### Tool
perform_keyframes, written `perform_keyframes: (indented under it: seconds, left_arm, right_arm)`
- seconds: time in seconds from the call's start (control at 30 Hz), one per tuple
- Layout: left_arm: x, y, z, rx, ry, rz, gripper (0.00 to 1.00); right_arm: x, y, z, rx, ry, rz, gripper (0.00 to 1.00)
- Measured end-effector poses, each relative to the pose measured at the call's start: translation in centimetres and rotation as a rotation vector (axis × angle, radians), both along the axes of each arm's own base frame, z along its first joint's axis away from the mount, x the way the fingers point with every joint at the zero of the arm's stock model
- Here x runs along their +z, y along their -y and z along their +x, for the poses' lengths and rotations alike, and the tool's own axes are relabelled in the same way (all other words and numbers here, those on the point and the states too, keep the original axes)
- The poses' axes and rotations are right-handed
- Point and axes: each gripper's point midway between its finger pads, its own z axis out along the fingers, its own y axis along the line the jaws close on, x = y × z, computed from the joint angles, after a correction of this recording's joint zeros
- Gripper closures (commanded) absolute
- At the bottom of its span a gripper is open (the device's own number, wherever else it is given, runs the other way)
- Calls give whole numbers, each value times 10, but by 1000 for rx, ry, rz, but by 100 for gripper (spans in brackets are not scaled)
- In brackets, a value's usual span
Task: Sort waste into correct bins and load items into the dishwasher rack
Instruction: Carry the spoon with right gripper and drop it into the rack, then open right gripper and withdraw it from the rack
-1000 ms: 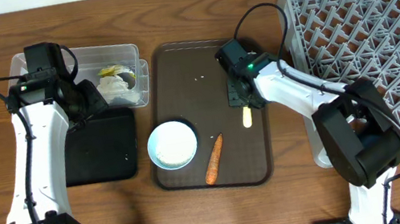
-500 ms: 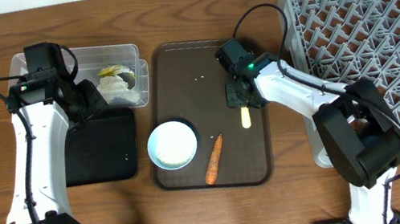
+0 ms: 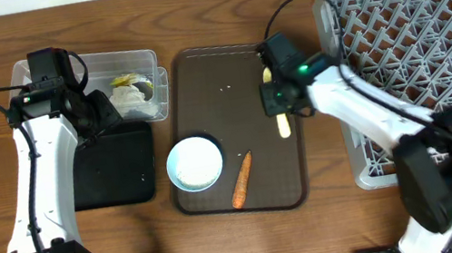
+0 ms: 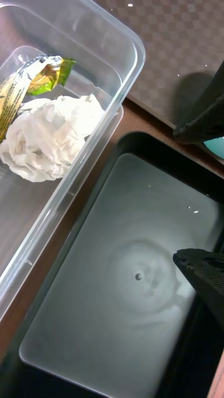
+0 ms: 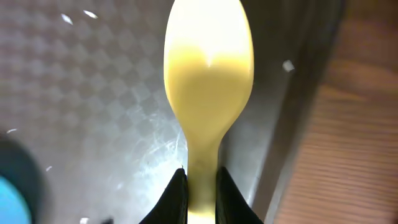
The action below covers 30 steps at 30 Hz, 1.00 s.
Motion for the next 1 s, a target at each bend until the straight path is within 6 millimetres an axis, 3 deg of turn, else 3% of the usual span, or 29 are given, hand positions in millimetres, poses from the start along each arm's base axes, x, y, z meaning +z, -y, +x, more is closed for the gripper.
perform_keyframes:
  seconds: [0.23,0.4,0.63,1.0]
  left_arm:
    - [0,0,0,0,0,0,43]
    - [0,0,0,0,0,0,43]
    - [0,0,0,0,0,0,43]
    - [0,0,0,0,0,0,43]
  right_arm:
    - [63,27,5,53,106,77,94]
    - [102,78,6,4,163,117,94]
    - [99,142,-12,-70,81,115,93]
    - [90,161,-29,-21,18,48,90]
